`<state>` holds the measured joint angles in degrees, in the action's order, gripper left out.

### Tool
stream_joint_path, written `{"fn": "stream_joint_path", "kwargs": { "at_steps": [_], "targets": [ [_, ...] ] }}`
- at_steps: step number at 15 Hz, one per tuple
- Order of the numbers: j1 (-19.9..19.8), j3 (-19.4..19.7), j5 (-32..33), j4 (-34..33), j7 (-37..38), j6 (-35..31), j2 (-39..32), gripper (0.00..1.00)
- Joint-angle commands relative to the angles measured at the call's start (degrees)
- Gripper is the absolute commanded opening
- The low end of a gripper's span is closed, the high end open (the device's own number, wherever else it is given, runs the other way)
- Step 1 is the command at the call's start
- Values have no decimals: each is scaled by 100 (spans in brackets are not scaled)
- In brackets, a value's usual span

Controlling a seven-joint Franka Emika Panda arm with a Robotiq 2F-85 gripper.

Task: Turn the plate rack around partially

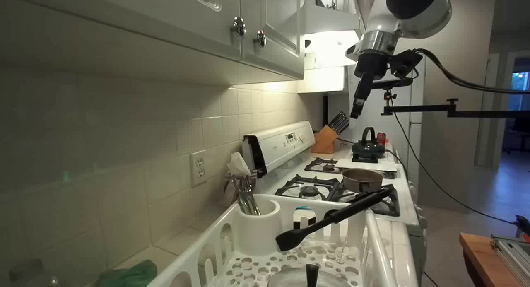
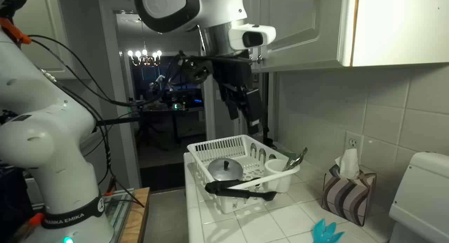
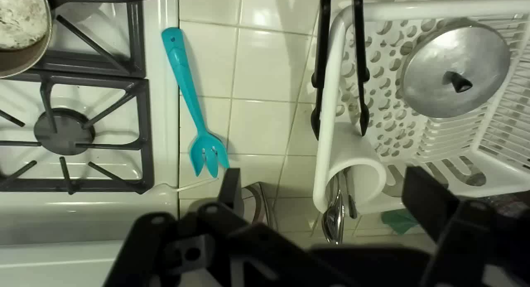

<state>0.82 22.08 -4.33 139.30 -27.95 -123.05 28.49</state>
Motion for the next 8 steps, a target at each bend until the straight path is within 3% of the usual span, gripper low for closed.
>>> {"fn": "stream_joint_path", "kwargs": {
  "at_steps": [1, 4, 8],
  "targets": [
    [-185, -164, -107, -14, -81, 23, -37, 100],
    [-152, -333, -33, -16, -16, -34, -151, 100],
    [-6, -1140, 102, 151, 610, -348, -393, 100]
  ]
}}
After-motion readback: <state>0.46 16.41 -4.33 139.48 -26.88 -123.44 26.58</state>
